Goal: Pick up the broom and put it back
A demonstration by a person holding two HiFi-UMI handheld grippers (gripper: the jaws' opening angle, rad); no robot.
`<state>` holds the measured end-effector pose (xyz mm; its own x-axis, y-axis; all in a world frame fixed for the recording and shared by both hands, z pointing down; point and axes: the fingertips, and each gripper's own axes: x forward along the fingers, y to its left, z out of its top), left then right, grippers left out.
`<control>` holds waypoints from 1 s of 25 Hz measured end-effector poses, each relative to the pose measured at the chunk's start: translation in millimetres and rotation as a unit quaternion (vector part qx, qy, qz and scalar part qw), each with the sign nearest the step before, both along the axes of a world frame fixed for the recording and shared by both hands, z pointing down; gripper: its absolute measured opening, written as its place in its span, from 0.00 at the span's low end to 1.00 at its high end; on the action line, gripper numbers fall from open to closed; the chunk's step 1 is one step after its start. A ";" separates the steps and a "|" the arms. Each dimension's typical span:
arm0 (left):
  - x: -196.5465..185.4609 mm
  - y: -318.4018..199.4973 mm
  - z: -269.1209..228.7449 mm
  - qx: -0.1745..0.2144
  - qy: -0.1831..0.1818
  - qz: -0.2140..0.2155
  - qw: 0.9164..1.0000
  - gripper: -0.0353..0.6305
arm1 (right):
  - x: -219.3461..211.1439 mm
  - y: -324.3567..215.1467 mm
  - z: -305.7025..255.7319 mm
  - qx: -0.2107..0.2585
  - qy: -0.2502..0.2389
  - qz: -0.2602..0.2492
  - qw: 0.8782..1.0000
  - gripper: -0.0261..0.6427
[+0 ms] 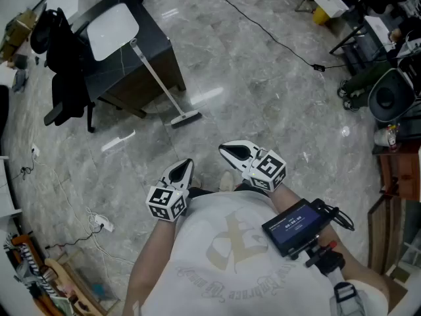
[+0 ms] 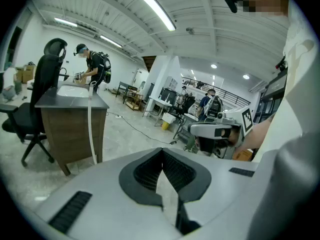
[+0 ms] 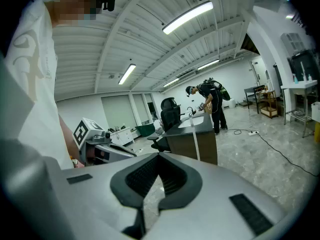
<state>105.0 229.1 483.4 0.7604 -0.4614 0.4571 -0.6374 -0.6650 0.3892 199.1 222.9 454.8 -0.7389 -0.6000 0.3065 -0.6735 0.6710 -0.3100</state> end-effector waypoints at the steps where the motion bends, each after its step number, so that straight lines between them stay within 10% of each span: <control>1: 4.6 5.2 0.0 0.001 0.000 -0.001 1.000 0.07 | 4.1 6.0 0.1 0.000 0.000 -0.001 1.000 0.06; 25: -9.8 21.1 -2.6 0.001 -0.016 -0.035 0.999 0.07 | -1.0 6.3 -0.4 0.004 -0.022 -0.005 1.000 0.06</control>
